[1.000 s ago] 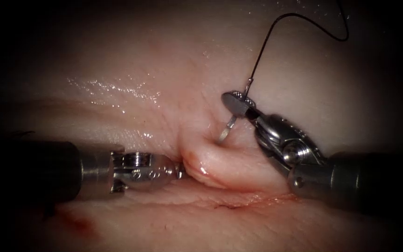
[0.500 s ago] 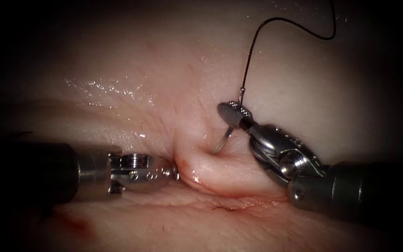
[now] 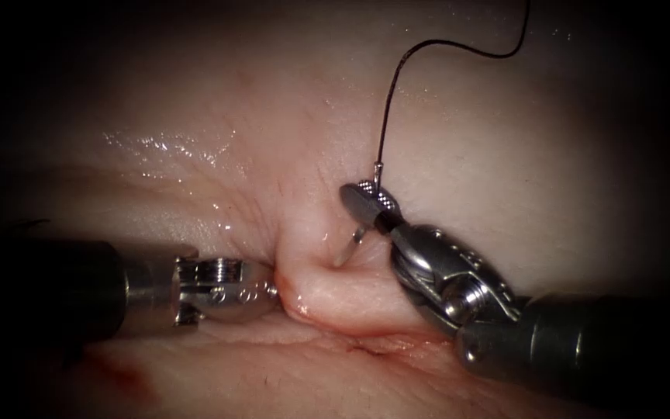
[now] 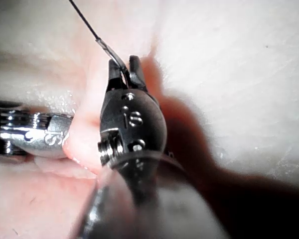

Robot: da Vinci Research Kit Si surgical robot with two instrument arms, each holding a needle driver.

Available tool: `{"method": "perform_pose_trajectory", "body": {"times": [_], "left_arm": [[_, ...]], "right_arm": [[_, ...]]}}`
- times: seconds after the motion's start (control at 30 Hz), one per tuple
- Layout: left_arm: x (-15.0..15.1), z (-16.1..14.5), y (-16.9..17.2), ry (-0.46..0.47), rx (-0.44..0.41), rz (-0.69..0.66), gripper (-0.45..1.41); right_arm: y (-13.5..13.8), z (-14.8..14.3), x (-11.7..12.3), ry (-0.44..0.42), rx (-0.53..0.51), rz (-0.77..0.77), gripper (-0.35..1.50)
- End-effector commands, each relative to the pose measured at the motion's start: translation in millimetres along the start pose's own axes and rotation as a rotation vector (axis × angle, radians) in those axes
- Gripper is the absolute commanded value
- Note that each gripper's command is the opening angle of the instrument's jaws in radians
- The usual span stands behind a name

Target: Wound Closure

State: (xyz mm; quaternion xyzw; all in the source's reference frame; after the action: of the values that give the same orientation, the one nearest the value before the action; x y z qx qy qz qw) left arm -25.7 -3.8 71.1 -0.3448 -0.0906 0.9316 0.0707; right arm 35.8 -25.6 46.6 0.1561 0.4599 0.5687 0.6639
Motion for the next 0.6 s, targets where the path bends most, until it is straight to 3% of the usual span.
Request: {"method": "perform_pose_trajectory", "body": {"times": [0.03,0.3,0.6], "left_arm": [[-0.1,0.8,0.2,0.000,-0.001,0.000,-0.45],[-0.1,0.8,0.2,0.000,-0.002,0.000,-0.45],[-0.1,0.8,0.2,0.000,-0.002,0.000,-0.45]], "right_arm": [[-0.7,0.9,-0.8,-0.005,0.012,-0.003,-0.35],[-2.0,2.0,-2.7,-0.042,0.033,0.003,-0.35],[-2.1,1.9,-2.8,-0.052,0.047,0.091,-0.35]]}}
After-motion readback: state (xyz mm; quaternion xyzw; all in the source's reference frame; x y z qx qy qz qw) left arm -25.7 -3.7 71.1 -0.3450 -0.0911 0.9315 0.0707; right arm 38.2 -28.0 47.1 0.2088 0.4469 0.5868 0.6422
